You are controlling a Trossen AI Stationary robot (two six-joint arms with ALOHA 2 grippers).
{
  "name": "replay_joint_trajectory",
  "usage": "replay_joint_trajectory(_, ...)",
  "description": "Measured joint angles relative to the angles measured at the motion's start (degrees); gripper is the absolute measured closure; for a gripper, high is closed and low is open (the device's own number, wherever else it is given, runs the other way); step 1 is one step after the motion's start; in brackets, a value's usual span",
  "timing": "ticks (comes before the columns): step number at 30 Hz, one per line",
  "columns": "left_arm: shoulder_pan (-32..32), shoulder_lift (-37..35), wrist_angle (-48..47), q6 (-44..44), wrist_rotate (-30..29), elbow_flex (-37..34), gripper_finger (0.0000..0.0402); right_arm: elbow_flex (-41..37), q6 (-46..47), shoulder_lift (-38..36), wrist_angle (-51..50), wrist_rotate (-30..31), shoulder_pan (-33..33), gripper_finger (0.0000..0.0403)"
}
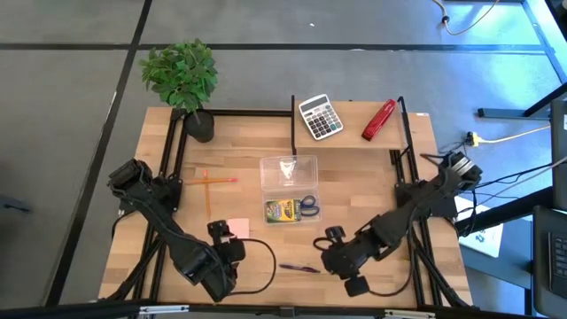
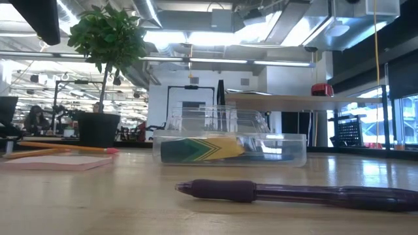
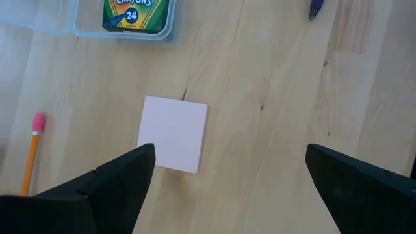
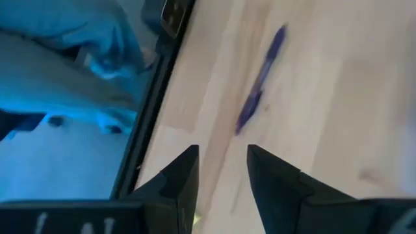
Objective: Pack school essentials
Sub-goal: Put the blue pen into the transparent supply box
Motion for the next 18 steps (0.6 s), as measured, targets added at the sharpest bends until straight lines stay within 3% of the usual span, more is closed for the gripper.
replay_joint_trajectory(8,0.0,0.0,0.2,-1.0,-1.8,0.0,0.001,0.0,1.0,4.5,0.3,-1.0,-0.1,0.0268)
replay_joint_trajectory(13,0.0,0.0,0.2,-1.0,-1.8,0.0,0.001,0.0,1.0,4.6,1.0,-0.6,-0.4,0.024)
replay_joint_trajectory(18,0.0,0.0,0.2,-1.0,-1.8,0.0,0.001,0.0,6.0,6.3,2.8,5.2,-0.6,0.0204)
